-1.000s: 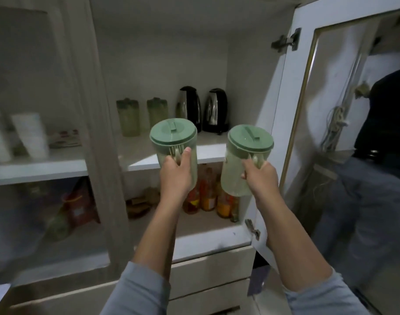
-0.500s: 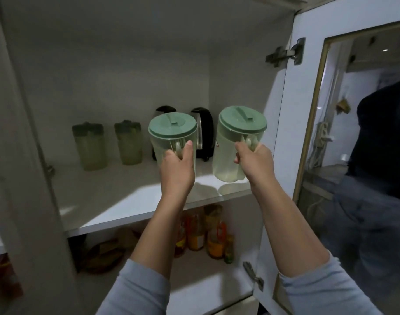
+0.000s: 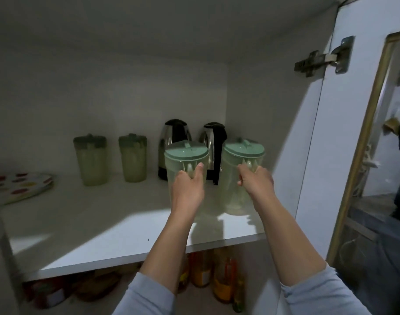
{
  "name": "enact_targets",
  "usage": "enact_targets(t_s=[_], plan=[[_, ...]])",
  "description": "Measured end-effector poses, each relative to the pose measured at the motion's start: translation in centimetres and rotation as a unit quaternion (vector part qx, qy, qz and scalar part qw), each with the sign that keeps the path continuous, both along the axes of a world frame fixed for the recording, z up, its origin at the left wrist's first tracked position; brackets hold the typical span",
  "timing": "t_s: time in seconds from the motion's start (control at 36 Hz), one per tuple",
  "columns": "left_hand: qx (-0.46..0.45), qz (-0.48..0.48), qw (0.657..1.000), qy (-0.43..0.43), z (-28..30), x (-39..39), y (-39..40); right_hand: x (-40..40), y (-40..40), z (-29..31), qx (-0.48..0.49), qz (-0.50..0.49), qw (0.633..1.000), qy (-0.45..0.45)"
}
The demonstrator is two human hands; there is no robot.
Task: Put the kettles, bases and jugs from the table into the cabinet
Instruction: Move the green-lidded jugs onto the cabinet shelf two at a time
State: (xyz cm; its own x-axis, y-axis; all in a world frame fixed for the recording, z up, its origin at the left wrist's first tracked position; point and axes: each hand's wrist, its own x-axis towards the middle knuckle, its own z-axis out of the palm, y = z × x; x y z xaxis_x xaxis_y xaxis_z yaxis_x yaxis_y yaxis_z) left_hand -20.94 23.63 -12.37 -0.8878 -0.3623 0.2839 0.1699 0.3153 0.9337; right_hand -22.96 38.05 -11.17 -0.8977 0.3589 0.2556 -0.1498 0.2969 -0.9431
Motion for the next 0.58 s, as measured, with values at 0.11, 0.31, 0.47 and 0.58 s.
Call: enact_targets(t_s=[0.11,0.31,0.47,0.58], plan=[[-0.001,0.014,1.000,0.000,-0.4,-2.0,1.0,-2.1,0.7,-0.3,0.017,-0.001,1.000,-0.017],[-0.005,0.025,1.000,-0.010,-1.3,-4.6,2.4,-4.5,1.9,-0.9,0.031,0.022,0.999,-0.031],[0.018,0.039,0.999,-0.027,-1.2,-5.8,2.6,-5.3,2.3,-1.1,0.017,0.025,0.999,-0.038],[0.024,0.041,0.999,-0.024,-1.5,-6.1,2.4,-5.2,2.4,-1.2,0.019,0.029,0.999,-0.041]])
